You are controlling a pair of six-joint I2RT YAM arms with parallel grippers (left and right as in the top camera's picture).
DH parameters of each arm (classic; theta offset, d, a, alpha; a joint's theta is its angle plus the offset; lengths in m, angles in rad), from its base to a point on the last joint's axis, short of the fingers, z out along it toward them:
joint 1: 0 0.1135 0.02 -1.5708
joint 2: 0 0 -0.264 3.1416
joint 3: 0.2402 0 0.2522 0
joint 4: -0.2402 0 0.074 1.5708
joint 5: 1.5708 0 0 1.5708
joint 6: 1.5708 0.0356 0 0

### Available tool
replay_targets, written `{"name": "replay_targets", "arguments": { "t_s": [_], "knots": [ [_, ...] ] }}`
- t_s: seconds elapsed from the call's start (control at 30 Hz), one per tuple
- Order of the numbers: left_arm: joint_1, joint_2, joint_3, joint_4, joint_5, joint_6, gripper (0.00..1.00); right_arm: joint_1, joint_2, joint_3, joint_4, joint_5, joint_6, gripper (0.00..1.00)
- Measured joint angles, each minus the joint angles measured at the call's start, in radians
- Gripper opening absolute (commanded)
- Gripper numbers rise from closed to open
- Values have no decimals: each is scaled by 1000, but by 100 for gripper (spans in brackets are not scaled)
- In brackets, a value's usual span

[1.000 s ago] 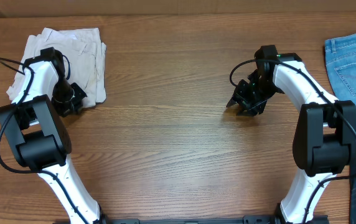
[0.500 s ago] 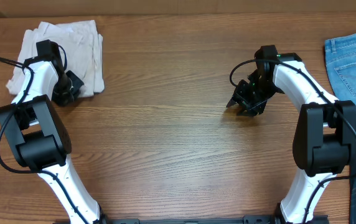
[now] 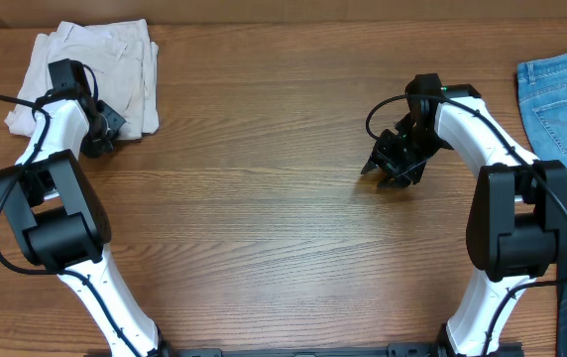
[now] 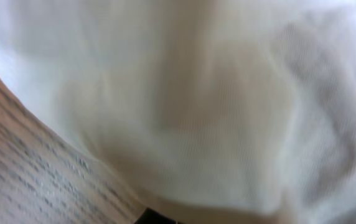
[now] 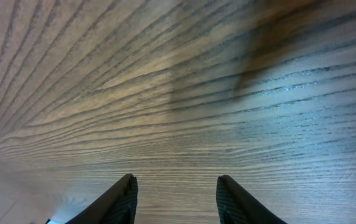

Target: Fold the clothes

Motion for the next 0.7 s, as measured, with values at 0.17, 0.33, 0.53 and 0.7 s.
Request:
{"name": "replay_targets", "arguments": {
  "t_s": [0.17, 0.33, 0.53, 0.7],
  "knots": [
    [12, 5, 0, 37, -8, -8, 4, 0, 0, 0, -5, 0, 0, 45],
    [21, 8, -1, 59, -12, -21, 4, 0, 0, 0, -4, 0, 0, 45],
    [16, 8, -1, 62, -11, -65, 4, 0, 0, 0, -5, 0, 0, 45],
    [-7, 8, -2, 65, -11, -85, 4, 0, 0, 0, -5, 0, 0, 45]
  ]
}}
